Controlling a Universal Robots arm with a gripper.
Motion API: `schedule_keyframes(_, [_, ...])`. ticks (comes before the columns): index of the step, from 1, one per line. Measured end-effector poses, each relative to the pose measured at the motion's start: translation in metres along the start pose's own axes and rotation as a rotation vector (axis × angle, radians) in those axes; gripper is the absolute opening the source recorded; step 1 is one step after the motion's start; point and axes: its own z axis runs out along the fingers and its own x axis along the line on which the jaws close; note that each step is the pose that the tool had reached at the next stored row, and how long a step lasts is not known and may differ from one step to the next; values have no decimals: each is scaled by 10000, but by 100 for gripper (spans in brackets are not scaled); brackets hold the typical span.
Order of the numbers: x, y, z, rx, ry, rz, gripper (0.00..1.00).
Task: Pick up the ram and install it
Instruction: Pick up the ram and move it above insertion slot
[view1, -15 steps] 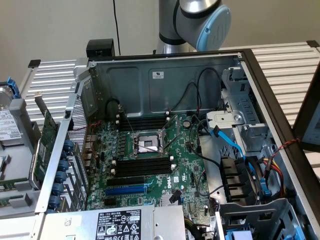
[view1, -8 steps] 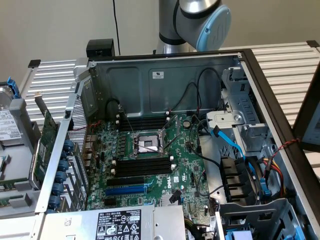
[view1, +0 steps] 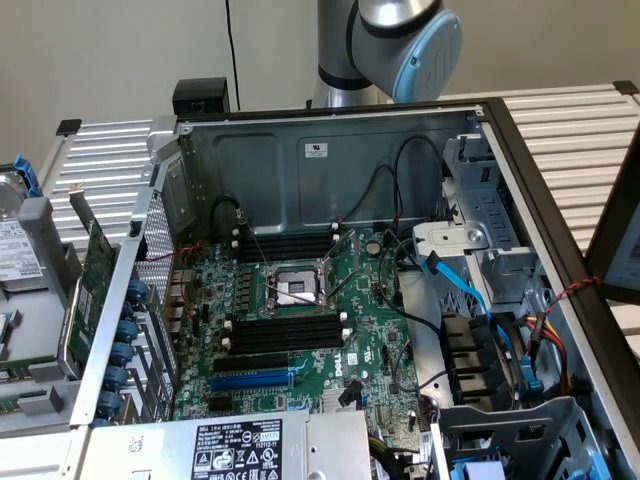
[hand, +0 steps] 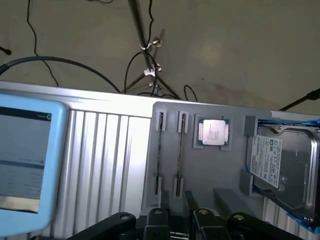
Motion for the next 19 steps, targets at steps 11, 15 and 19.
schedule_keyframes(11, [27,8,196,80,9,-34,36])
schedule_keyframes(15, [35,9,269,97,11,-35,38])
schedule_keyframes(19, [48,11,341,104,9,2,45])
